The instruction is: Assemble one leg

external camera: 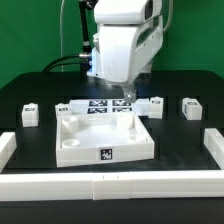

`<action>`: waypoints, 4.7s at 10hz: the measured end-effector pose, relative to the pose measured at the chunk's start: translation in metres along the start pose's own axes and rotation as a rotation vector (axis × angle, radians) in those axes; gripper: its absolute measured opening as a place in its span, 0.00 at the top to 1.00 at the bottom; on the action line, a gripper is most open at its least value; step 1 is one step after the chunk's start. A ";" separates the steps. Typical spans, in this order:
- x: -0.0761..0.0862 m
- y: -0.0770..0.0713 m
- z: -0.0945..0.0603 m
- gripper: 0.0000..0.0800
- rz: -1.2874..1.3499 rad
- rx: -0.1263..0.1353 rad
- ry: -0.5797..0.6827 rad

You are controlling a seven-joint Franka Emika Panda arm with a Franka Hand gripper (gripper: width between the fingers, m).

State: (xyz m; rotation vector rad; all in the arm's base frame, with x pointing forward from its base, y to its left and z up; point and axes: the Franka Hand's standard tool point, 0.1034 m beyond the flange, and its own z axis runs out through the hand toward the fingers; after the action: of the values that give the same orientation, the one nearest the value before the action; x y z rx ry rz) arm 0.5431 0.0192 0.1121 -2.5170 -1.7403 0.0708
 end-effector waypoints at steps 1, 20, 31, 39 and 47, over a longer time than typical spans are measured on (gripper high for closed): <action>0.000 0.000 0.001 0.19 0.000 0.001 -0.001; -0.113 -0.085 0.112 0.19 -0.413 0.045 0.025; -0.113 -0.080 0.110 0.91 -0.394 0.045 0.022; -0.011 -0.068 0.110 0.91 -0.319 0.019 0.050; 0.023 -0.063 0.110 0.62 -0.360 -0.007 0.076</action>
Offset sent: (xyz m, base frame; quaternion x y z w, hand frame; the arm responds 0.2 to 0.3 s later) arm -0.0667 -0.0121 -0.0194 0.0124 0.1074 -0.1240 0.9864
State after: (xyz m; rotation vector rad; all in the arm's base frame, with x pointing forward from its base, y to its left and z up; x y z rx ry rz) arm 0.4835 0.0668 0.0081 -2.1377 -2.1280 -0.0535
